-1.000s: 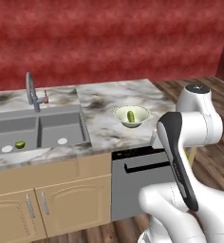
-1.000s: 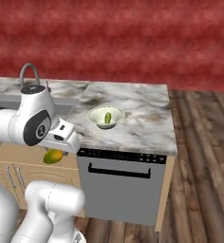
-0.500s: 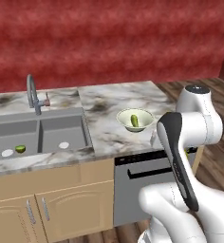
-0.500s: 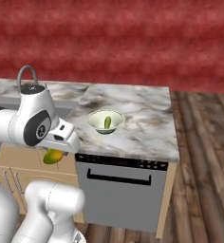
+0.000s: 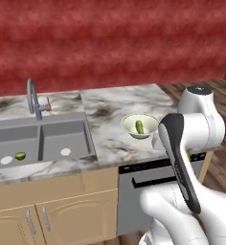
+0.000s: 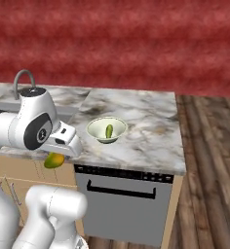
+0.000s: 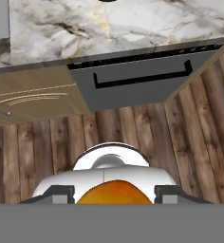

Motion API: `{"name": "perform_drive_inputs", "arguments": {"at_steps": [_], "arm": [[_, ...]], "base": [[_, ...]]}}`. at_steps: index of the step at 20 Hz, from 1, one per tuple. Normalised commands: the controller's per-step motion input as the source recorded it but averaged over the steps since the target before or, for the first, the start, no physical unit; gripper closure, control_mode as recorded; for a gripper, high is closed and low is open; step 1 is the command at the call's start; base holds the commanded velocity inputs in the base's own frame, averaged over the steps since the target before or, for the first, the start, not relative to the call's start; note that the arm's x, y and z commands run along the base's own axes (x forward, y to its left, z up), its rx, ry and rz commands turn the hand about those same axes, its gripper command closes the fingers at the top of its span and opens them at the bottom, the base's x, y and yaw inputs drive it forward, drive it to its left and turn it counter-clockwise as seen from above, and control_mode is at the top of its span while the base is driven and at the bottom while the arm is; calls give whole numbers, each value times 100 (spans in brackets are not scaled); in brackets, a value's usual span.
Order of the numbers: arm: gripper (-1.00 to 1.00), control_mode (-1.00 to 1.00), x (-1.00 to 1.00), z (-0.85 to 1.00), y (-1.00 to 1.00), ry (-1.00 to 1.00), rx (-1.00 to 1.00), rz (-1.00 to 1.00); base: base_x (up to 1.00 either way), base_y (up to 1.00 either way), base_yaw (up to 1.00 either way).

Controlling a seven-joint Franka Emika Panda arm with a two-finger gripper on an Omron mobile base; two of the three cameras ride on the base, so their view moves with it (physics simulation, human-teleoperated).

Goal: Pick the mangos from the cabinet and place them in one bowl. Pick the kiwi from the sink and place it in the other bowl.

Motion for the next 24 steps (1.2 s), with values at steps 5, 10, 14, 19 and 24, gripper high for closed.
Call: {"name": "perform_drive_inputs", "arguments": {"at_steps": [5,10,14,19,24], "arm": [[100,100,0,0,0,0,0,0],[100,100,0,0,0,0,0,0],[100,100,0,0,0,0,0,0],[100,100,0,0,0,0,0,0],[100,100,0,0,0,0,0,0]], "base": [[44,-4,1],[26,0,0],[34,0,1],[10,0,0],[0,0,0]]}}
